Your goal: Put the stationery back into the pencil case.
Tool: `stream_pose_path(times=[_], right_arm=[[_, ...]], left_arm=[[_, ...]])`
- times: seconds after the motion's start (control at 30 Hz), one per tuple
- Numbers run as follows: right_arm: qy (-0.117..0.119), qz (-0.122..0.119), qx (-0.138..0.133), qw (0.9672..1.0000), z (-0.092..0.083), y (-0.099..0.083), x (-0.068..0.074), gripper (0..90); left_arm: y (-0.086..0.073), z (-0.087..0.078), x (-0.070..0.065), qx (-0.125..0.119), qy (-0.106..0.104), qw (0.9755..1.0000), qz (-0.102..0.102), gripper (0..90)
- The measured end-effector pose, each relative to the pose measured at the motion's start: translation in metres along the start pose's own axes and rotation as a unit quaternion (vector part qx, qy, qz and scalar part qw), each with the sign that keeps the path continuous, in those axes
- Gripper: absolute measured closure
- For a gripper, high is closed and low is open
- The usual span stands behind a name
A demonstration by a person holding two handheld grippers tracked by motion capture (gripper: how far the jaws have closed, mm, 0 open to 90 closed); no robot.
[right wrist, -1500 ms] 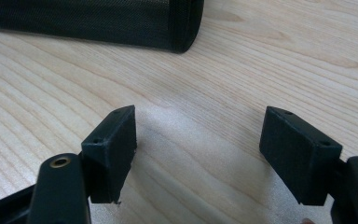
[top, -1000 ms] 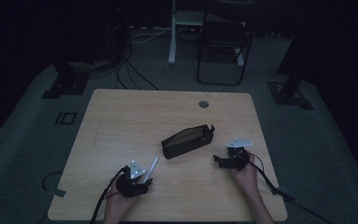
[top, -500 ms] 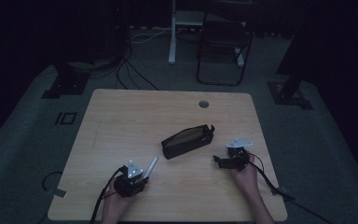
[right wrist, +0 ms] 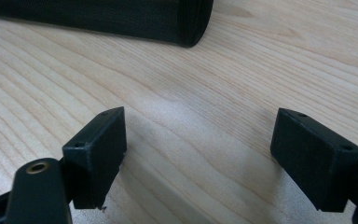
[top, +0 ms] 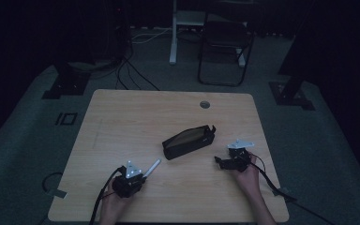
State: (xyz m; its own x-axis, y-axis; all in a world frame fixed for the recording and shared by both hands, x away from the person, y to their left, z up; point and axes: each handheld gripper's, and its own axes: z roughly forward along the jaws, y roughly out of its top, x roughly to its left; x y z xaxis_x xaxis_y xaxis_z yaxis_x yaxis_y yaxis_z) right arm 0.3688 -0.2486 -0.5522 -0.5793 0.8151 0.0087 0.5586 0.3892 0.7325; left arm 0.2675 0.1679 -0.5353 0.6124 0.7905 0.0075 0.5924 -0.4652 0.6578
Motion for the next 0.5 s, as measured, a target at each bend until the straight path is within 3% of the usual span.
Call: stream_pose_path(times=[0.23,0.5], right_arm=[[0.002,-0.002,0.0,1.0,0.0001,0.0,-0.0005,18.2],[0.004,-0.003,-0.001,1.0,0.0003,0.0002,-0.001,18.2]], left_arm=[[-0.0006,-0.0001,0.0028,-0.002,-0.009,1.0,0.003,78.6],[0.0025,0.0019,0.0034,-0.001,-0.005,0.9999,0.013,78.8]])
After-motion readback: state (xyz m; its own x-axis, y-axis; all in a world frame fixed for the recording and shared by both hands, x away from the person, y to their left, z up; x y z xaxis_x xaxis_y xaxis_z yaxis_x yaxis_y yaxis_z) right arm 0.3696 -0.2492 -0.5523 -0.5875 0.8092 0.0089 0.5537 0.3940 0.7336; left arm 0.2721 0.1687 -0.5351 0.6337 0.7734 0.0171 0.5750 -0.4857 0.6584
